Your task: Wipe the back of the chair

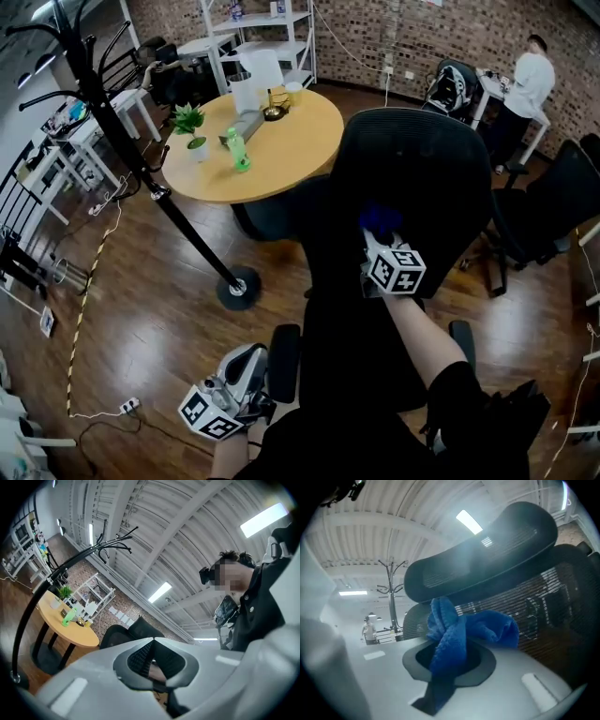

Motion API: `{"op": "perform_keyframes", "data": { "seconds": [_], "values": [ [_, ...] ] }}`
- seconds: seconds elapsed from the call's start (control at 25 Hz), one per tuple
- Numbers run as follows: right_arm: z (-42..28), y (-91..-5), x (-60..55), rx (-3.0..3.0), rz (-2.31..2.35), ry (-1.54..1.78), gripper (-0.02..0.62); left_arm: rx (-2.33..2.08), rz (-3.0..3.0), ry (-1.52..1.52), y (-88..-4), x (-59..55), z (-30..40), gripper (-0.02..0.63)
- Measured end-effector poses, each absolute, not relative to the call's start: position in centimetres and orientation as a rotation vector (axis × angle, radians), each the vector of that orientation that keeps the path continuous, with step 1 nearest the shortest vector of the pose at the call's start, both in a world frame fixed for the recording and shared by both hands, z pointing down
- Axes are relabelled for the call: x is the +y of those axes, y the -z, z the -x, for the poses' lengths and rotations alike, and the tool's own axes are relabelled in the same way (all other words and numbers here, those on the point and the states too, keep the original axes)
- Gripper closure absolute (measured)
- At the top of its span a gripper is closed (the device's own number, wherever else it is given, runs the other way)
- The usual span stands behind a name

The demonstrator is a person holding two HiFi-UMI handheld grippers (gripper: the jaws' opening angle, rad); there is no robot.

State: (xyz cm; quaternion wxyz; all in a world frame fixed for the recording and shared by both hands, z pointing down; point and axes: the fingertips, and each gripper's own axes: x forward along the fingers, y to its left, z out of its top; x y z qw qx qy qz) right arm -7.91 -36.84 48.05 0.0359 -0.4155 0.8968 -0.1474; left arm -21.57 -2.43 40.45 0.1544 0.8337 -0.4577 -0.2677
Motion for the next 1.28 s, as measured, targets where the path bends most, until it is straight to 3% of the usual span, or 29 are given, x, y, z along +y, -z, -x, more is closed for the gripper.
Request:
{"op": "perform_keyframes", "data": {
  "seconds": [0.28, 0.4, 0.56, 0.8, 1.28],
  "values": [
    [20.5, -50.7, -32.7, 3.058, 0.923, 0.416, 0.534, -1.428, -2.324, 0.786, -41.2, -0.1, 24.2, 0.612],
    [25.2, -50.5, -28.8, 3.176, 0.555, 0.440, 0.534, -1.440, -2.312, 0.790, -41.4, -0.1, 24.4, 0.612],
    [26.9, -50.0, -24.7, 3.215, 0.236, 0.432, 0.534, -1.429, -2.330, 0.800, -40.9, -0.6, 23.8, 0.612],
    [18.4, -55.1, -32.4, 3.192, 0.806, 0.592, 0.534, -1.398, -2.354, 0.766, -40.6, -1.3, 22.0, 0.612],
    [-1.4, -55.3, -37.2, 2.987, 1.234, 0.598, 0.534, -1.129, -2.478, 0.690, -39.3, -6.6, 12.8, 0.612]
  ]
}}
